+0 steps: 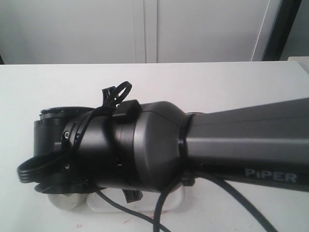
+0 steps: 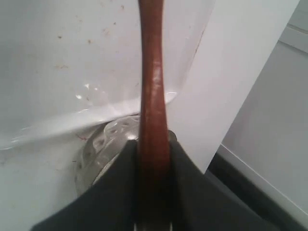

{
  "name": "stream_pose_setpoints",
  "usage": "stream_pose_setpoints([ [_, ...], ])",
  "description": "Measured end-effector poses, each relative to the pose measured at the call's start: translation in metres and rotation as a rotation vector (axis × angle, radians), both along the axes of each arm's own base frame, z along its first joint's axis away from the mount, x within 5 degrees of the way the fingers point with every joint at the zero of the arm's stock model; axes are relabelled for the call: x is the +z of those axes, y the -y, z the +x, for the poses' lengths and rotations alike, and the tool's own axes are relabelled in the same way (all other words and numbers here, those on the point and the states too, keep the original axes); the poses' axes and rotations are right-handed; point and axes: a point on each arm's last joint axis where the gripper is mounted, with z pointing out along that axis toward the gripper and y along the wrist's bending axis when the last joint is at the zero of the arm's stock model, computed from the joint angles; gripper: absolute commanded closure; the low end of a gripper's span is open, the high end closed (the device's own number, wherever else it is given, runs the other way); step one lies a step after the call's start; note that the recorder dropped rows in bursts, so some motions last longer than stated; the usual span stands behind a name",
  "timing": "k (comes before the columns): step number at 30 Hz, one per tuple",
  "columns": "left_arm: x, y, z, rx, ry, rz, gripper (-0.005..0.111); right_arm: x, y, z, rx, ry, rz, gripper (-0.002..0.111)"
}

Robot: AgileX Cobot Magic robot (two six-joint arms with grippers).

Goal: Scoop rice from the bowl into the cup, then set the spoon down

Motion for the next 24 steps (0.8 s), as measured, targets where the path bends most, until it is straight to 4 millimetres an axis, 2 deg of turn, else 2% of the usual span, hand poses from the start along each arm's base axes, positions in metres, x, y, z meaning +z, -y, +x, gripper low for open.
stream_pose_setpoints([
  [24, 0.0000, 0.0000, 0.0000, 0.000, 0.000, 0.000, 0.092, 0.0061, -0.0031, 0.0012, 0.097, 0.069, -0.090, 0.108],
])
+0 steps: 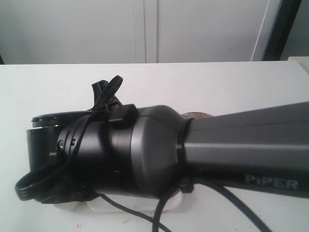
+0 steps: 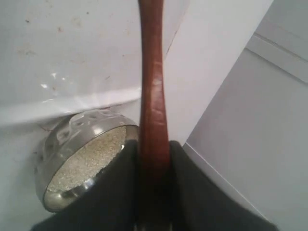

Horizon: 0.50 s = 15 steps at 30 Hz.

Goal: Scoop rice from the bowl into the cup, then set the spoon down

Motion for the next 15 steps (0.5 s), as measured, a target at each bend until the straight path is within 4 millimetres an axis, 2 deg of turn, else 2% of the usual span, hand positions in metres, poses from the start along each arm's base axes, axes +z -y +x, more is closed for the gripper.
stream_pose_setpoints([
  [15, 0.0000, 0.0000, 0.0000, 0.000, 0.000, 0.000, 0.092, 0.0080, -0.0034, 0.0011, 0.084, 0.090, -0.094, 0.108],
])
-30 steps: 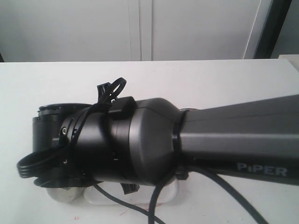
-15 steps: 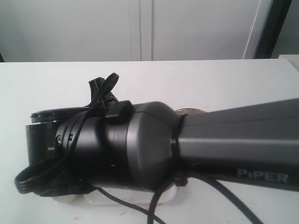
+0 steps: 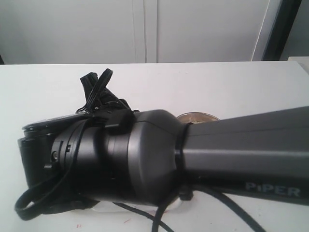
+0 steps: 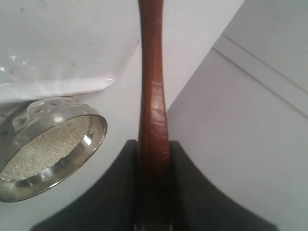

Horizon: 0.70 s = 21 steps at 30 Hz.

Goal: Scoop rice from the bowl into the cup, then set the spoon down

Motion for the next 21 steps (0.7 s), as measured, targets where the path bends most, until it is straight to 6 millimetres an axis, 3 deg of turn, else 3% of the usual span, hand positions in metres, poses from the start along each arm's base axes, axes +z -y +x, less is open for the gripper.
stream_pose_setpoints([
  [12, 0.0000, 0.0000, 0.0000, 0.000, 0.000, 0.000, 0.092, 0.0033, -0.0077, -0.0087, 0.049, 0.038, -0.027, 0.108],
  [21, 0.0000, 0.0000, 0.0000, 0.000, 0.000, 0.000, 0.092, 0.0039, -0.0052, -0.0088, -0.013, 0.057, 0.015, 0.108],
])
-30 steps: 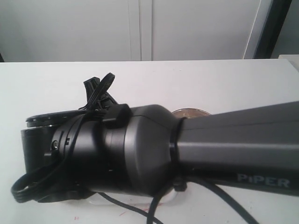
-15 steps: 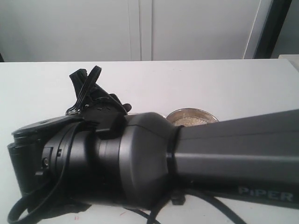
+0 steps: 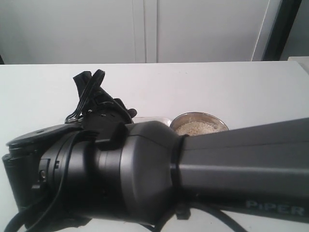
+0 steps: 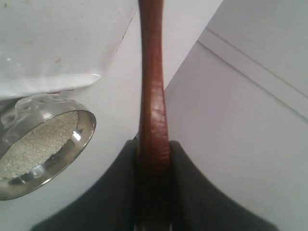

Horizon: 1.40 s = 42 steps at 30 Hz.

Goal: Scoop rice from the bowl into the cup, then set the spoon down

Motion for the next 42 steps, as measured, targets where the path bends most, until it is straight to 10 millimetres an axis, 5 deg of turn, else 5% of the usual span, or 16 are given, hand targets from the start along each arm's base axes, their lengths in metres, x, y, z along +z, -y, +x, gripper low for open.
stream_pose_setpoints([
  [12, 0.000, 0.000, 0.000, 0.000, 0.000, 0.000, 0.092, 0.022, 0.014, -0.016, -0.403, -0.027, 0.608, 0.108],
  [23, 0.000, 0.000, 0.000, 0.000, 0.000, 0.000, 0.092, 0.058, 0.055, -0.022, -0.872, -0.195, 1.067, 0.108],
  [35, 0.000, 0.000, 0.000, 0.000, 0.000, 0.000, 0.092, 0.021, 0.075, -0.048, -1.223, -0.331, 1.086, 0.108],
  [42, 0.000, 0.000, 0.000, 0.000, 0.000, 0.000, 0.092, 0.017, 0.072, -0.034, -1.231, -0.342, 1.258, 0.108],
])
